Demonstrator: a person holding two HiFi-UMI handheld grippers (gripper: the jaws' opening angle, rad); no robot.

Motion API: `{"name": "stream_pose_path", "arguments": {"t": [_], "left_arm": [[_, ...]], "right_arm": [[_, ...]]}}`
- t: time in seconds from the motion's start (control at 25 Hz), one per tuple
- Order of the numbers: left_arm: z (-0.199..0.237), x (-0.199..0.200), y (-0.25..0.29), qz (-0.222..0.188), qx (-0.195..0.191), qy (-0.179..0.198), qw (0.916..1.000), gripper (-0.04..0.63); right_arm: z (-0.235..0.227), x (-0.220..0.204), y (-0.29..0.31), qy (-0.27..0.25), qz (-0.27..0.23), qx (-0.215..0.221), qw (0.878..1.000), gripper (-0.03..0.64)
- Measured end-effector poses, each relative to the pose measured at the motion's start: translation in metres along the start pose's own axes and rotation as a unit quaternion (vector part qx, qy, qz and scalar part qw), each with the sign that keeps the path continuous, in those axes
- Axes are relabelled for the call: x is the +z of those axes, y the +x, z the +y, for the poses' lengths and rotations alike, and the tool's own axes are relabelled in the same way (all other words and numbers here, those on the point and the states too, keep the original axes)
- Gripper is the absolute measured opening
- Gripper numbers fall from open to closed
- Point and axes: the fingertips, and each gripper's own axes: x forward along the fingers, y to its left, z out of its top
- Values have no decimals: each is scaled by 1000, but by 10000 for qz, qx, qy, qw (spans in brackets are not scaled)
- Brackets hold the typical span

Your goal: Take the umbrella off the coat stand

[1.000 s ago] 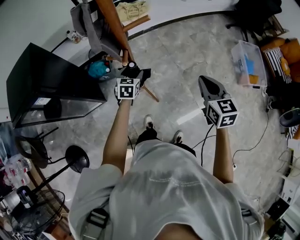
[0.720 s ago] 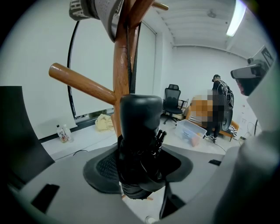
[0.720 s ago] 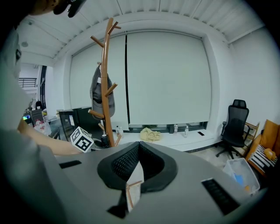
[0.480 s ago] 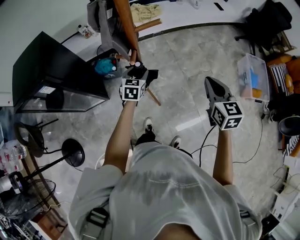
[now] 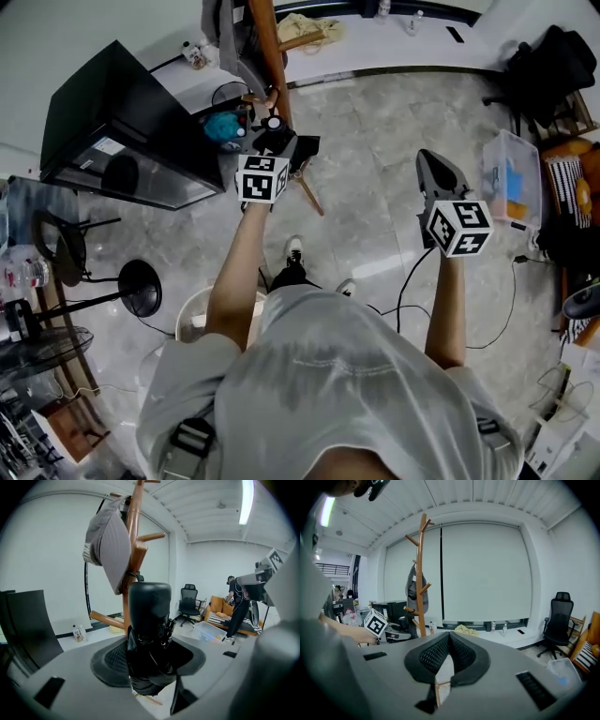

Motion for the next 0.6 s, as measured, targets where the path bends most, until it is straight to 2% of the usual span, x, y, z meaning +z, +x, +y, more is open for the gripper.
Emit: {"name": "stream_pose_path", "arguments": {"t": [0.4,0.6], "left_arm": [[-19,54,-78,-637,405,142,9970,229],[-40,69,-123,-896,501,247,9944,230]], "right_arm": [[-6,25,-31,-170,-446,219,9986,21],[-5,34,-44,-284,-605,355,9971,21]]}}
